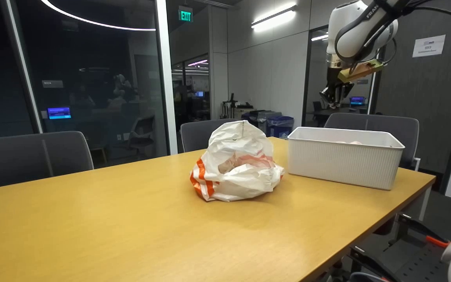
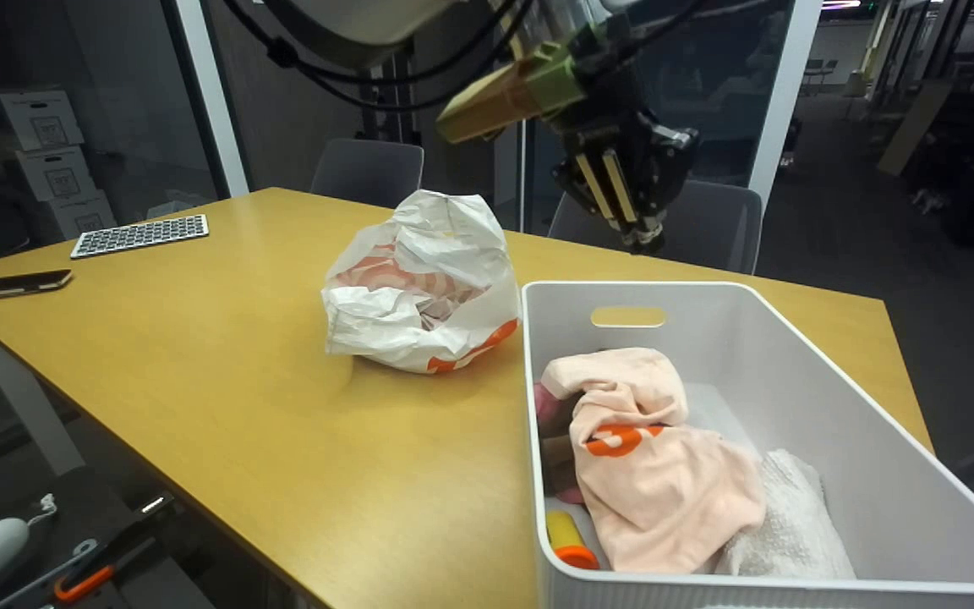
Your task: Lift the pink laundry then fold it and put it in the plastic bag
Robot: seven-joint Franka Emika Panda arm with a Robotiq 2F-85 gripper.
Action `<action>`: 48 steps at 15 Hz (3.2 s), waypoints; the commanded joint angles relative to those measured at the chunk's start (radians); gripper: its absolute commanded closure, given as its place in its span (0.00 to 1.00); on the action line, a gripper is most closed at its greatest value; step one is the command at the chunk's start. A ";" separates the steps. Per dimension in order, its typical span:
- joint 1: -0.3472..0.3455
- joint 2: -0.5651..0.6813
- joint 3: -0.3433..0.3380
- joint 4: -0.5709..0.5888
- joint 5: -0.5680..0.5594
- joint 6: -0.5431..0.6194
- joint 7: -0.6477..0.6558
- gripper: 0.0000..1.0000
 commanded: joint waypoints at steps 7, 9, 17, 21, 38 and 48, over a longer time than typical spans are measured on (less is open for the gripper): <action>-0.044 0.085 0.024 -0.060 0.211 -0.139 -0.059 0.12; -0.062 0.142 0.010 -0.057 0.169 -0.084 -0.045 0.00; -0.089 0.305 -0.040 -0.025 0.209 0.071 -0.133 0.26; -0.084 0.324 -0.058 -0.023 0.195 0.154 -0.155 0.54; -0.063 -0.105 -0.020 -0.142 -0.129 0.243 -0.029 1.00; 0.156 -0.527 0.074 -0.235 0.423 -0.093 -0.370 1.00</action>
